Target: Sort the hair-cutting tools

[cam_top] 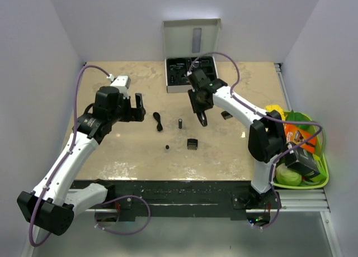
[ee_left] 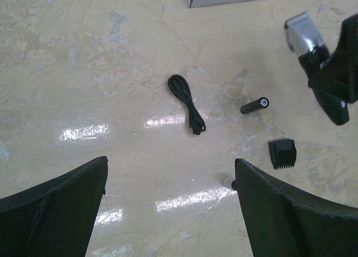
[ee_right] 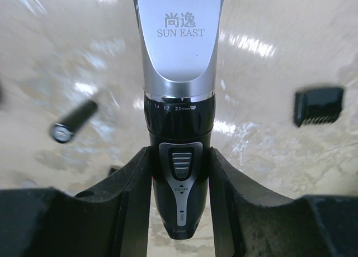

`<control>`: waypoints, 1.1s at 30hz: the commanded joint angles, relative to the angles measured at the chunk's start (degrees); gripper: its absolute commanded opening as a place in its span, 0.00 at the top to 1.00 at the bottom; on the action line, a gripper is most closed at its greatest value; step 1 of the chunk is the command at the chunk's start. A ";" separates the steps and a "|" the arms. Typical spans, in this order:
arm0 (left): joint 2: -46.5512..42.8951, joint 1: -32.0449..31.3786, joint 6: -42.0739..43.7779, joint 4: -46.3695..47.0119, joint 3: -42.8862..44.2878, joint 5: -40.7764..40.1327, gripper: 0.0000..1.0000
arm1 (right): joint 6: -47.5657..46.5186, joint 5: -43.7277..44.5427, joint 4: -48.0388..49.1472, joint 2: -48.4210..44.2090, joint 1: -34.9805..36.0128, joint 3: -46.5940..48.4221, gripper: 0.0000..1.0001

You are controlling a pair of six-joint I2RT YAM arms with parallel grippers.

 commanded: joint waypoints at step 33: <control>0.42 -0.01 -0.28 4.54 -1.68 2.11 0.01 | 2.19 4.31 20.66 31.28 -10.69 51.95 1.00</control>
